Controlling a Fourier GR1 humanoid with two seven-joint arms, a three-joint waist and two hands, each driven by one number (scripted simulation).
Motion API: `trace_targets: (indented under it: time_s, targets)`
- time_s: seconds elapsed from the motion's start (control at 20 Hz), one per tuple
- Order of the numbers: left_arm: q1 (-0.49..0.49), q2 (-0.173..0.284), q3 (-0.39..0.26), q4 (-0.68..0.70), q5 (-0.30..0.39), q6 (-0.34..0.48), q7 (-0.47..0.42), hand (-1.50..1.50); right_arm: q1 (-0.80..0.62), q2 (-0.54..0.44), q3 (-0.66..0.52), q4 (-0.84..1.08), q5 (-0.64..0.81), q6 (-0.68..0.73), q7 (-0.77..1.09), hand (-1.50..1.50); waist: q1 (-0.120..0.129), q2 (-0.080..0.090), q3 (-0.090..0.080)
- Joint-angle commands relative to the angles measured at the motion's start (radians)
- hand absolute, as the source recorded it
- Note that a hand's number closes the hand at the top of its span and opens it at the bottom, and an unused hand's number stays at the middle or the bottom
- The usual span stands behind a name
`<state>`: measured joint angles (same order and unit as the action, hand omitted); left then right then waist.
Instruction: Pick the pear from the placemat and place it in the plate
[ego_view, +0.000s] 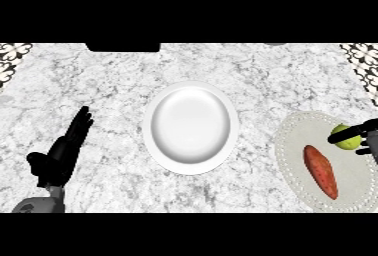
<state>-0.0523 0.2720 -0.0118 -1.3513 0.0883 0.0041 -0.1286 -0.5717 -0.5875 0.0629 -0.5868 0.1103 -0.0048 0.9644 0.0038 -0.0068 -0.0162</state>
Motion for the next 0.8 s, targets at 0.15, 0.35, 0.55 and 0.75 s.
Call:
trace_targets:
  time_s: [0.15,0.35,0.55,0.75]
  targets:
    - [-0.019,0.019,0.035,-0.006,0.005,-0.018,0.023,0.0,0.0,0.065,-0.002,0.006,0.033,-0.017,-0.045,1.5,0.005,0.008,0.017]
    - [-0.008,-0.005,0.026,0.08,-0.017,-0.037,-0.067,0.0,-0.019,0.042,0.038,0.009,0.126,-0.069,-0.083,1.5,0.005,0.011,0.016]
    - [0.044,-0.007,0.031,0.023,-0.02,0.013,-0.013,0.0,0.144,0.129,0.232,-0.295,0.275,-0.215,-0.231,1.5,-0.055,-0.029,0.01]
    - [0.054,-0.002,0.049,0.05,-0.011,0.016,-0.003,0.0,0.192,0.178,0.377,-0.457,0.425,-0.344,-0.264,1.5,-0.093,-0.047,0.004]
